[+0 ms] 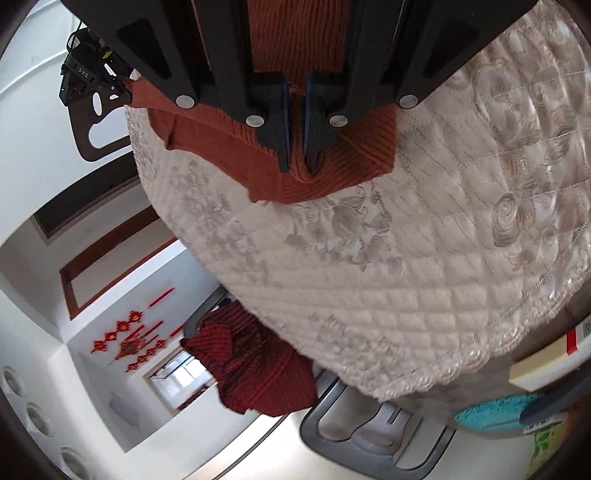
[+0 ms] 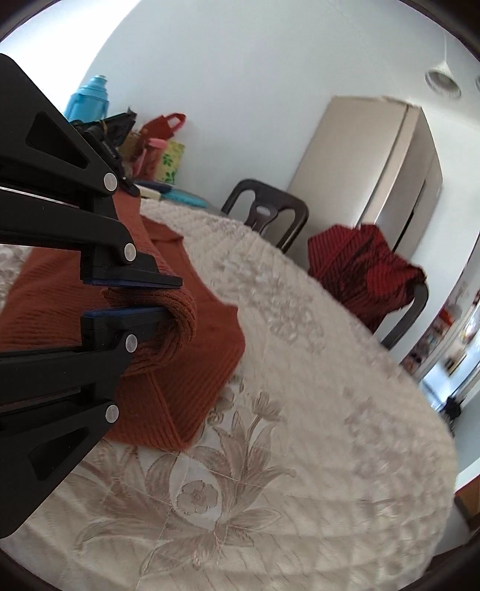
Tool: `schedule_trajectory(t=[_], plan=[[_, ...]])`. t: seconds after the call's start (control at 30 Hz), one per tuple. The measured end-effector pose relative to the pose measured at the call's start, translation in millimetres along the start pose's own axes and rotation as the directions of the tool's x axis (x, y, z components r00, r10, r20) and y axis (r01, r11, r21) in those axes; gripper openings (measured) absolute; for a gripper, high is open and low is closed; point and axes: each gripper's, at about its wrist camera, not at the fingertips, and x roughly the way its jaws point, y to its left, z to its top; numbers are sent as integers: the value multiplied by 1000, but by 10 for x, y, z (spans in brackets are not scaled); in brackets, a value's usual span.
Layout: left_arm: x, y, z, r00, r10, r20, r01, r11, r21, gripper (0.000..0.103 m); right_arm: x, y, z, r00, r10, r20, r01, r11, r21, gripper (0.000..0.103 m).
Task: Fold small clothes
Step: 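Grasp the hem with both tools and fold it up toward the collar, then open both tools to release the hem and withdraw them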
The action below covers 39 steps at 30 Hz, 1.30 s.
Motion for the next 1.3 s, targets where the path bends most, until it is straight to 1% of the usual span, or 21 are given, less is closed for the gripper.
schedule_trajectory(t=[0.07, 0.2, 0.27, 0.33, 0.37, 0.4, 0.43, 0.47, 0.53, 0.67, 0.77, 0.83, 0.9, 1.0, 1.03, 1.1, 1.13, 1.17, 1.23, 1.27, 1.3], plan=[[66, 20, 20, 1000, -5, -16, 5, 1000, -21, 8, 79, -32, 38, 1000, -5, -14, 5, 1000, 21, 11], [114, -15, 74, 1000, -5, -12, 5, 1000, -23, 8, 139, -45, 144, 1000, 0, -12, 1, 999, 41, 11], [175, -23, 123, 1000, -5, -16, 5, 1000, -25, 13, 168, -43, 195, 1000, -8, -4, 8, 999, 50, 12], [208, -18, 195, 1000, 2, 5, -2, 1000, -31, 26, 203, -55, 231, 1000, -12, -4, 12, 998, 58, 14], [196, -14, 221, 1000, 2, 19, -2, 999, -37, 39, 214, -61, 250, 1000, -13, -2, 13, 999, 53, 15], [172, -1, 246, 1000, -1, 31, 2, 999, -49, 47, 228, -67, 267, 1000, -18, -5, 19, 998, 54, 15], [146, 6, 267, 999, -6, 40, 9, 998, -57, 47, 250, -60, 278, 1000, -17, -6, 17, 998, 58, 18], [106, 4, 275, 999, -11, 50, 14, 998, -57, 47, 251, -68, 291, 1000, -8, -8, 9, 998, 63, 28], [2, -29, 264, 997, -12, 76, 15, 999, -36, 47, 206, -62, 301, 1000, -2, 9, 2, 998, 61, 43], [-159, -177, 130, 995, -18, 97, 12, 998, 61, 47, 112, 25, 335, 999, 5, 45, -6, 1000, 15, 44], [-177, -267, 11, 996, 4, 84, -16, 990, 142, 48, 72, 136, 329, 999, -27, 44, 30, 998, -62, 44], [-138, -295, -29, 996, 32, 83, -47, 981, 186, 48, 86, 203, 297, 997, -70, 32, 73, 990, -119, 44], [-55, -304, -54, 997, 49, 62, -61, 978, 200, 47, 147, 248, 271, 992, -128, 9, 127, 976, -176, 41], [55, -326, -93, 999, 41, 26, -46, 976, 212, 47, 318, 285, 249, 972, -232, -33, 216, 941, -261, 15], [79, -332, -106, 999, 34, 20, -37, 975, 217, 47, 380, 278, 253, 966, -256, -46, 233, 930, -283, 3], [157, -319, -131, 1000, 20, -2, -19, 975, 223, 47, 481, 254, 279, 949, -310, -51, 279, 906, -318, 1], [210, -292, -146, 999, 41, -7, -39, 973, 227, 47, 504, 230, 300, 945, -323, -48, 291, 900, -325, 0], [224, -276, -171, 999, 51, 1, -50, 972, 230, 39, 517, 201, 327, 939, -341, -42, 309, 893, -326, 0], [189, -279, -192, 998, 60, 13, -61, 968, 243, 38, 507, 149, 386, 916, -400, -12, 375, 869, -324, 0], [160, -280, -192, 998, 61, 16, -63, 969, 238, 38, 471, 114, 411, 910, -414, -4, 393, 866, -310, 0], [128, -279, -194, 998, 60, 19, -63, 970, 234, 38, 415, 109, 406, 913, -408, 3, 389, 870, -304, 0]])
